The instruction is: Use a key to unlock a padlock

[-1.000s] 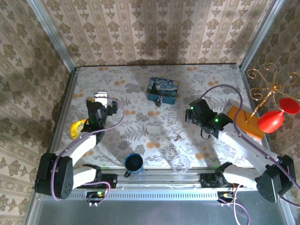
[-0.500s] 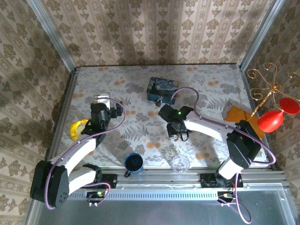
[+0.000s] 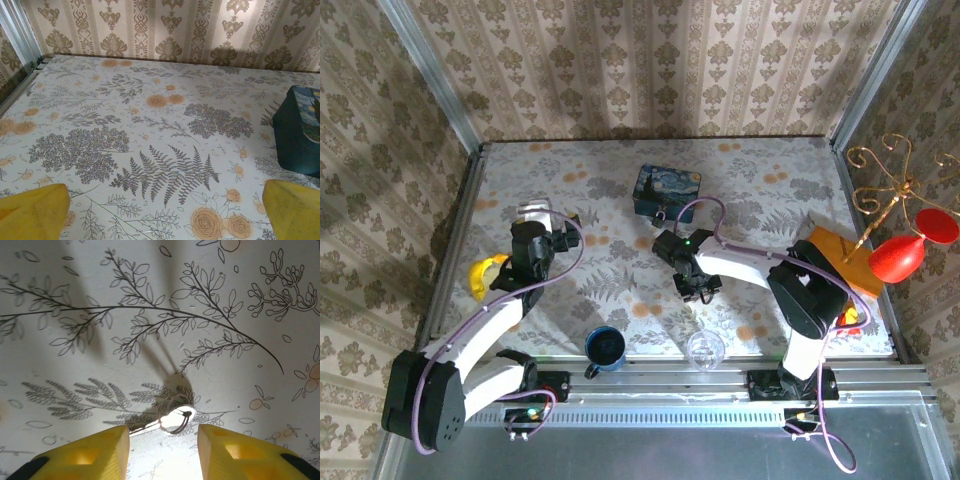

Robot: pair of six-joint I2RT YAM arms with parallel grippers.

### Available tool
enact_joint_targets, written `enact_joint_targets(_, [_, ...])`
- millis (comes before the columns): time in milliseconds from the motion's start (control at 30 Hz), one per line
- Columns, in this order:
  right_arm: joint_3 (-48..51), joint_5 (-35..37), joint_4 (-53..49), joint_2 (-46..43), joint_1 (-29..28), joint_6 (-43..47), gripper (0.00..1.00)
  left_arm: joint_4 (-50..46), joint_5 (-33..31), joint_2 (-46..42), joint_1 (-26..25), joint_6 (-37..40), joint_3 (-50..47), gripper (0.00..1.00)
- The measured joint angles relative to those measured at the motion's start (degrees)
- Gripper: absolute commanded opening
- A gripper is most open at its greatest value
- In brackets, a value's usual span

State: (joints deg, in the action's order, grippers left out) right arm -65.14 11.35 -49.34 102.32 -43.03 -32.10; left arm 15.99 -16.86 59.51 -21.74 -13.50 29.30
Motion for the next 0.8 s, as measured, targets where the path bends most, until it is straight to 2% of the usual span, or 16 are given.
enact_joint_targets(367, [1.49, -0.59, 2.21, 0.48, 1.53, 0.44, 0.37, -0.15, -0.37, 0.00, 0.02, -1.18, -0.04, 1.00])
enact_joint_targets(567, [1.51, -0.74, 2.91, 1.07, 1.53, 0.44, 0.22, -0.15, -0.39, 0.00, 0.02, -2.03, -0.07, 1.00])
enact_joint_targets(700, [1.51, -0.61, 2.89, 1.07, 1.64, 0.28, 0.08, -0.15, -0.37, -0.02, 0.07, -2.43, -0.07, 1.00])
enact_joint_targets(800, [1.51, 0.00, 2.84, 0.87, 1.64, 0.26, 0.03, -0.17, -0.33, -0.02, 0.20, -2.69, -0.07, 1.00])
